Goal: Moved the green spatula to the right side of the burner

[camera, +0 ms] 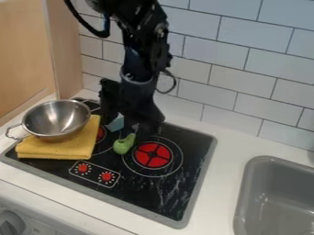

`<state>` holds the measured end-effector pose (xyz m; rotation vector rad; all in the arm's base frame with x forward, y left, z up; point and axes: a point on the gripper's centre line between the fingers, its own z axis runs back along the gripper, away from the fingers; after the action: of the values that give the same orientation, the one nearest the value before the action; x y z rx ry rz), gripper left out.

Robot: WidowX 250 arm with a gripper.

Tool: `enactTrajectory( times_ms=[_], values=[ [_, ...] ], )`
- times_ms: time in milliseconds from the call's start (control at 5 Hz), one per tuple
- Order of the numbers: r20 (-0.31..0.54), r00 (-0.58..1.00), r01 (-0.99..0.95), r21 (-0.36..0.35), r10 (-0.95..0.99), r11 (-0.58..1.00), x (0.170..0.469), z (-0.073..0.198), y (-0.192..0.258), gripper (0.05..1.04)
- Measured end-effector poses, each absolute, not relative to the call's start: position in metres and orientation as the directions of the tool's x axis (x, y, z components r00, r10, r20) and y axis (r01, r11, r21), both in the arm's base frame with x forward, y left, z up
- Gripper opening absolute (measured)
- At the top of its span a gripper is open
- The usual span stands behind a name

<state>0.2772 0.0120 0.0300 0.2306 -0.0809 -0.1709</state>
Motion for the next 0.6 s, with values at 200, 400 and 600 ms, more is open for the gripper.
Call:
enactTrajectory(
  times_ms=[200,400,600],
  values=[
    [0.079,0.987,0.124,0.177,-0.139,0.976,0.280,0.021,0.014,0.999],
    [0.067,0.989,0.120,0.162,-0.133,0.979,0.278,0.013,0.014,0.999],
    [0.043,0.991,0.121,0.159,-0.130,0.980,0.276,0.007,0.014,0.959]
  ],
)
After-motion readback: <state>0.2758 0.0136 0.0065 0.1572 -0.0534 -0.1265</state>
